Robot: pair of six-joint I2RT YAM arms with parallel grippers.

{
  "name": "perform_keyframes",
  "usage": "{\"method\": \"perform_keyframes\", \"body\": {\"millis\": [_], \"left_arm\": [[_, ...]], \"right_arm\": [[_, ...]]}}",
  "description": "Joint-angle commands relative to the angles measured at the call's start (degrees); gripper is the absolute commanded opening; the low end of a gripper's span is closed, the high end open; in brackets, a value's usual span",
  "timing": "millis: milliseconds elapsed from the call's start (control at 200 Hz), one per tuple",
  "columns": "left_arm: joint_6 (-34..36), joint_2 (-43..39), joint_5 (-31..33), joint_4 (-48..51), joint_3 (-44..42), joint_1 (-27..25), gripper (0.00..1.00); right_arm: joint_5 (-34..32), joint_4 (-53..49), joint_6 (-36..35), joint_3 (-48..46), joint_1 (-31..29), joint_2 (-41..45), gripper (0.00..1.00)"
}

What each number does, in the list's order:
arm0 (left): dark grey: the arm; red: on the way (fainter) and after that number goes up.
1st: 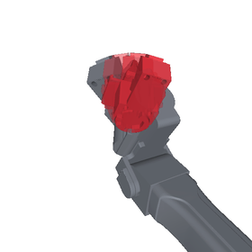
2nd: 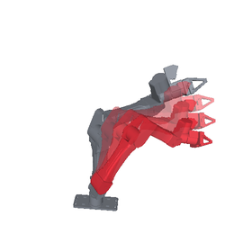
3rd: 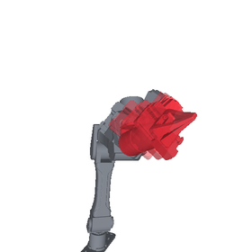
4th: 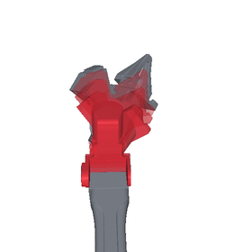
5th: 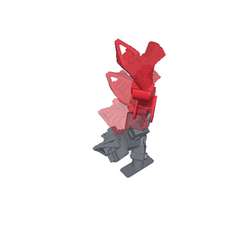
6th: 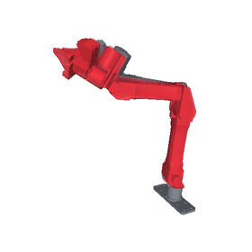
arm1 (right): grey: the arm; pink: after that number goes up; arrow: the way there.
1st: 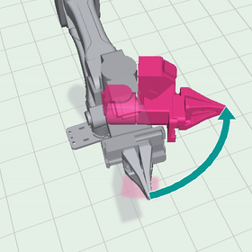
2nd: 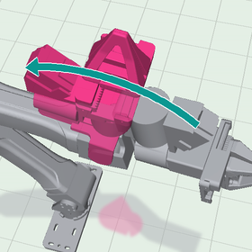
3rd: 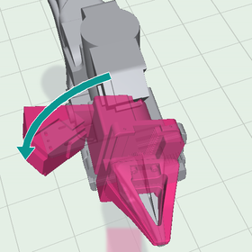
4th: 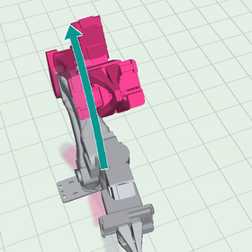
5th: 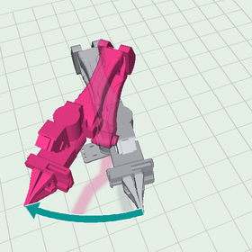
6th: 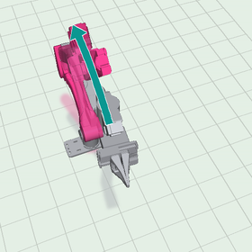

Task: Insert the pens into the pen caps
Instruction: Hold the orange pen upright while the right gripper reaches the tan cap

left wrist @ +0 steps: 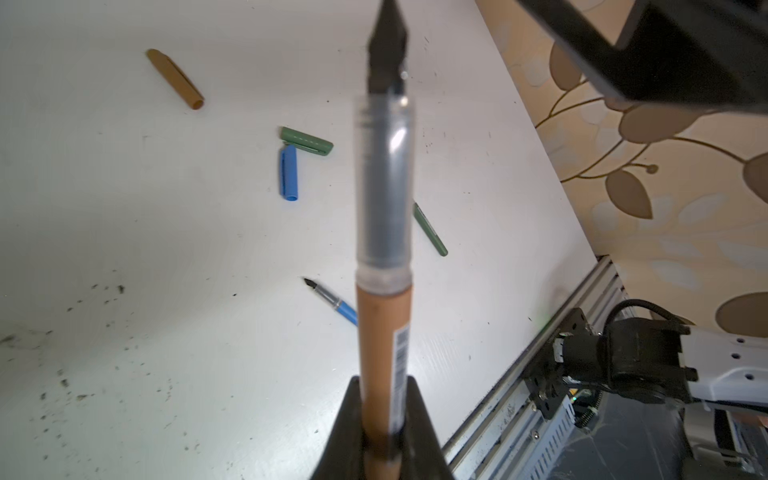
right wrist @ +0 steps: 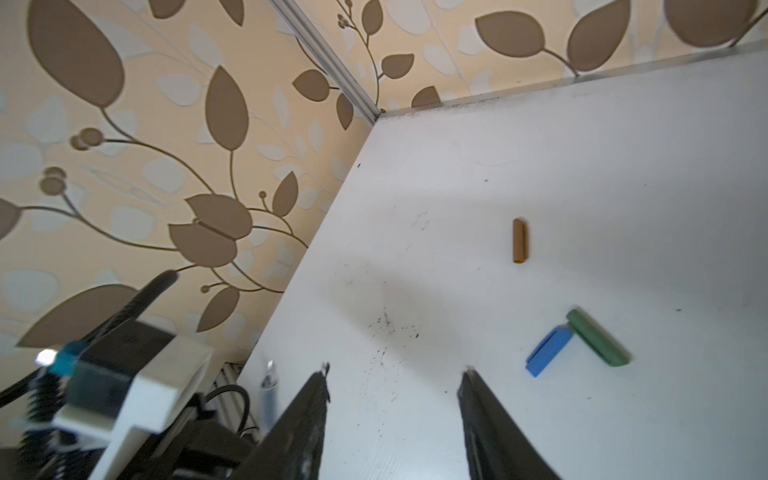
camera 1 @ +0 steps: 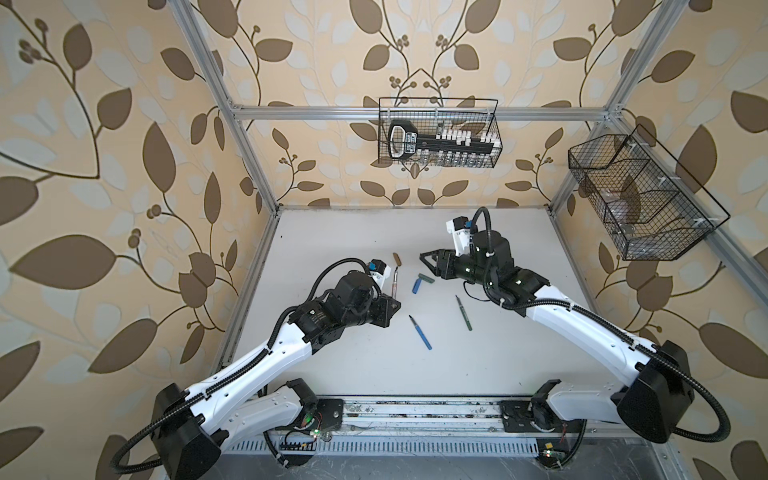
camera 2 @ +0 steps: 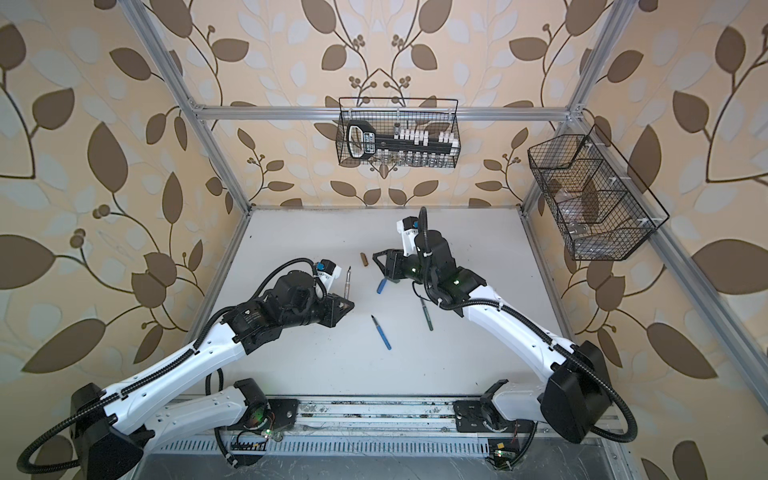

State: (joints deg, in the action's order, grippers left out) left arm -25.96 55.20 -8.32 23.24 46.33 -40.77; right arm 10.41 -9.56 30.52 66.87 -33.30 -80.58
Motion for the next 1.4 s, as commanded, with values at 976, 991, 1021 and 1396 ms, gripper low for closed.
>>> {"method": "perform_keyframes", "body": {"millis": [976, 991, 1021, 1396], "left_arm": [[2.37, -5.33, 6.68, 7.9, 1.22, 0.7, 0.1], [2.36, -5.33, 6.65, 7.87, 1.22, 0.7, 0.1], [2.46, -5.34, 6.8, 7.99, 1.31, 0.7, 0.1], [2.98, -5.41, 7.74, 8.65, 1.49, 0.74, 0.1]], "right_arm": [[-7.73, -28.3, -17.99, 62.57, -0.27, -66.39, 0.48], [-7.82, -28.26, -18.01, 62.73, -0.32, -66.58, 0.48], [-8.17, -28.34, -18.03, 62.87, -0.39, -66.8, 0.47], [-14.0, -30.89, -20.2, 66.29, -2.66, -70.37, 0.43]]}}
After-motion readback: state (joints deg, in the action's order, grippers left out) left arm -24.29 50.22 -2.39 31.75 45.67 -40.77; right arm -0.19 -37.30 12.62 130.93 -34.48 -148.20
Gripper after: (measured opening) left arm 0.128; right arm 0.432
